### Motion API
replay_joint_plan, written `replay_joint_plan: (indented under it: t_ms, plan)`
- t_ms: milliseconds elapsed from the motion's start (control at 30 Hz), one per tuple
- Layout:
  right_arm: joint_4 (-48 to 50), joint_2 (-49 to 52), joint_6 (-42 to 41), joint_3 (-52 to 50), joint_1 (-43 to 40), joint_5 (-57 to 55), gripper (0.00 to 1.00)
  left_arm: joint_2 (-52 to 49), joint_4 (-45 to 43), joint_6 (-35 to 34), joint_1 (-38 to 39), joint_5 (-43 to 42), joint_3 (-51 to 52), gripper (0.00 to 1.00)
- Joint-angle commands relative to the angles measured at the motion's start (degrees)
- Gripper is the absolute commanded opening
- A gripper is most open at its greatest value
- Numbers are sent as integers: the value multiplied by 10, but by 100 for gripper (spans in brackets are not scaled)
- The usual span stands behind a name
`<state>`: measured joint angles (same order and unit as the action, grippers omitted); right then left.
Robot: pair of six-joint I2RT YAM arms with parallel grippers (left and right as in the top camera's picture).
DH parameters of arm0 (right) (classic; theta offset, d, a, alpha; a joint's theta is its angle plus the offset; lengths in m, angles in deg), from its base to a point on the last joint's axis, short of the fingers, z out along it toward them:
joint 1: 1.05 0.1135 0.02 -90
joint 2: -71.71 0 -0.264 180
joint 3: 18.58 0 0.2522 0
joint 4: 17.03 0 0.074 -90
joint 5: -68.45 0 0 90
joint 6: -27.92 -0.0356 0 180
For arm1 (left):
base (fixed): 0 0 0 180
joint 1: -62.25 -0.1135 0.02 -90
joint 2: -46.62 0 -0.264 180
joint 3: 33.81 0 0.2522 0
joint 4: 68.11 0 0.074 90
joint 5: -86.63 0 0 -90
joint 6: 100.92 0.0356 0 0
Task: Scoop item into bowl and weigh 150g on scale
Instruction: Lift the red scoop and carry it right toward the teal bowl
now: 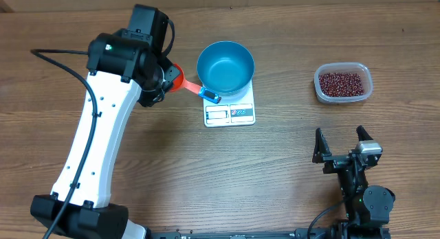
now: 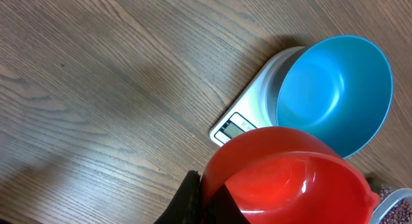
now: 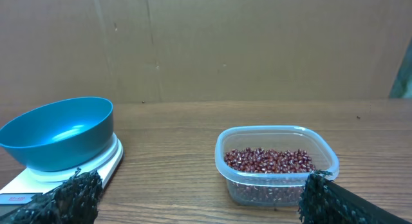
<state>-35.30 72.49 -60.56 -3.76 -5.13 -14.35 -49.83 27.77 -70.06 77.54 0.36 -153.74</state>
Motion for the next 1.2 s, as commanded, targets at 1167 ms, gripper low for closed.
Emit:
replay_joint_plan:
  t_ms: [1167]
  plan:
    - [3,-6,0,-6,3,-3,100,3,23,-181,50,42,-7,4]
